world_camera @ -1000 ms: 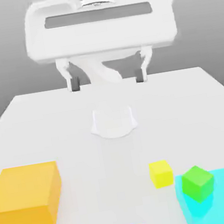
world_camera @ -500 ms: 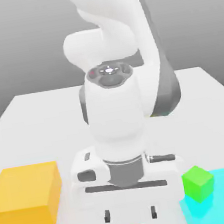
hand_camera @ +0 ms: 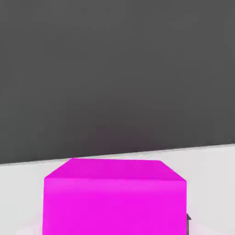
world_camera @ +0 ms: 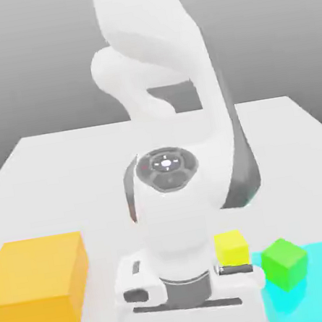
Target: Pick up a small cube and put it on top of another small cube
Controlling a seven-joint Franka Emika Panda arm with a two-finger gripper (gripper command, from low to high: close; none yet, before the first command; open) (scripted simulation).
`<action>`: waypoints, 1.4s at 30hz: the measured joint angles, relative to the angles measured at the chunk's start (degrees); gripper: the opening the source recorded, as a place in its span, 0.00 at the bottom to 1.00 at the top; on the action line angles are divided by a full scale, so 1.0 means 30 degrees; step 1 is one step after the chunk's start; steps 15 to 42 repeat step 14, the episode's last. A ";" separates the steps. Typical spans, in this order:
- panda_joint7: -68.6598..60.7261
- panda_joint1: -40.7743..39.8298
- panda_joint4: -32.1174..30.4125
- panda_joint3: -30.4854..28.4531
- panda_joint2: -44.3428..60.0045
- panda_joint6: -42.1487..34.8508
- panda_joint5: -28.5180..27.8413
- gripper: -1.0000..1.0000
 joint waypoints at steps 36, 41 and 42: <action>-0.4487 0.4388 0.2356 0.4523 -0.0494 -0.3178 -0.2070 1.00; -0.4487 0.4388 0.2356 0.4523 -0.0494 -0.3178 -0.2070 1.00; -0.4487 0.4388 0.2356 0.4523 -0.0494 -0.3178 -0.2070 1.00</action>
